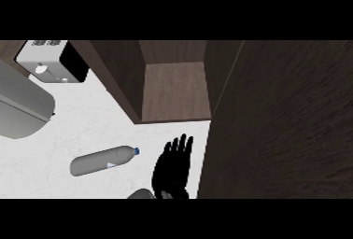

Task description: Pick up the bottled water, place it into the cabinet and close the cabinet

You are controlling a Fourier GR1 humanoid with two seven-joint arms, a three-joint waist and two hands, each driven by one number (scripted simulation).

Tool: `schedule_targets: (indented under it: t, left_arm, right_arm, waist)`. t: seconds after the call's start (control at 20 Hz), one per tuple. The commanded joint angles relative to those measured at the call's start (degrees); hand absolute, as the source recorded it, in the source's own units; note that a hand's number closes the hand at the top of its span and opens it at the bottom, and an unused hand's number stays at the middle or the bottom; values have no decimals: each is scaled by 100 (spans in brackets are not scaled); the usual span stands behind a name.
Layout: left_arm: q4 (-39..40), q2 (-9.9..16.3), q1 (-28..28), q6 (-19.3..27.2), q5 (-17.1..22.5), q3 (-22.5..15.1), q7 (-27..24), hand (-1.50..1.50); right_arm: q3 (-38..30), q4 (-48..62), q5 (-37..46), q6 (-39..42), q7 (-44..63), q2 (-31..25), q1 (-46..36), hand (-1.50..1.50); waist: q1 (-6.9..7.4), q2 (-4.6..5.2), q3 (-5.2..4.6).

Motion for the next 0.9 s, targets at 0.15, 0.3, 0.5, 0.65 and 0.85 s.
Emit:
schedule_targets:
  t: [0.15, 0.3, 0.5, 0.65, 0.85]
  left_arm:
    - [1047, -139, -1269, 773, 881, -854, 924, -150]
    - [1416, -140, -1320, 799, 930, -982, 741, -150]
    - [1663, -141, -1316, 634, 980, -830, 559, -150]
    - [1892, -142, -1716, 535, 1115, -666, 493, -150]
    - [2265, 15, -1395, 683, 672, -361, 0, -150]
  right_arm:
    - [624, -570, 635, -325, 454, 181, 184, -150]
    - [758, -732, 745, -567, 864, 256, -77, -150]
    - [1019, -847, 1051, -651, 930, 229, 34, -150]
    - [838, -1035, 884, -683, 1371, 137, -299, -150]
    - [791, -914, 917, -763, 1232, 53, -293, -150]
  waist:
    - [153, -2, -4]
    - [202, -2, -5]
    - [226, -11, -5]
    - [215, -3, -7]
    - [273, -8, -6]
